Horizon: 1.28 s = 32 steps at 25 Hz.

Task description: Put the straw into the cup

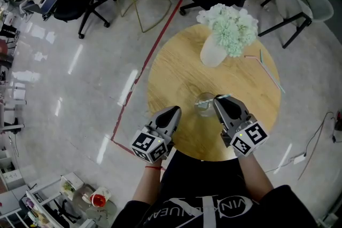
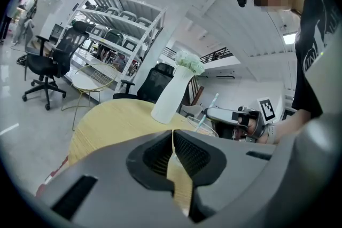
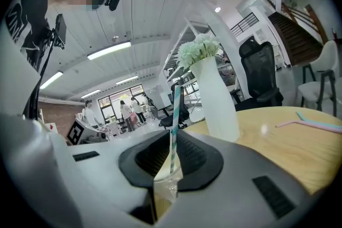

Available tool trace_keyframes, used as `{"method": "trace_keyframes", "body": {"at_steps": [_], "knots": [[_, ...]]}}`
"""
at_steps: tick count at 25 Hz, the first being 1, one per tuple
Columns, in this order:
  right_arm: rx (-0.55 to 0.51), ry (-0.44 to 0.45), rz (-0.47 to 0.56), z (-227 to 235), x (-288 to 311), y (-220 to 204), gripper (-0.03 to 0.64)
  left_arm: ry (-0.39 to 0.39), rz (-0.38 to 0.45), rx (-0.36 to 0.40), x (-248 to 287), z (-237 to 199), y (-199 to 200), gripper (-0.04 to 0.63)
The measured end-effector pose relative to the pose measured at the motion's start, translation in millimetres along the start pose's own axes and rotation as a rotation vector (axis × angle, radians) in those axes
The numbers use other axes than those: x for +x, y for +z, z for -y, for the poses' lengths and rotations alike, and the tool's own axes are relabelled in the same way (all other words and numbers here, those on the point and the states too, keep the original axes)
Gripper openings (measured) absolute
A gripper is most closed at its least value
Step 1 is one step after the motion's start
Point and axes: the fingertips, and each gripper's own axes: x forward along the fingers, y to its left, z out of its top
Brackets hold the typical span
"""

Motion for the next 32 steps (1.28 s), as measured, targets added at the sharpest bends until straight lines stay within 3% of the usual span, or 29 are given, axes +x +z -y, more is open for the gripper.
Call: {"method": "trace_keyframes", "body": {"at_steps": [7,19,32], "knots": [[-0.011,-0.011,-0.007,2.7,-3.6,-0.9,0.023,-0.004,-0.002,0.004,-2.0,5.6,-3.2,0.020],[0.129,-0.031,0.007,5.2,-30.7,-9.1,0.184,-0.035,-0.012,0.000,-8.6,25.1,-11.8,0.020],[0.075,-0.001,-0.009,-13.0,-84.2,-23.5,0.187,-0.031,-0.008,-0.007,-16.7,48.6,-36.6,0.020]]}}
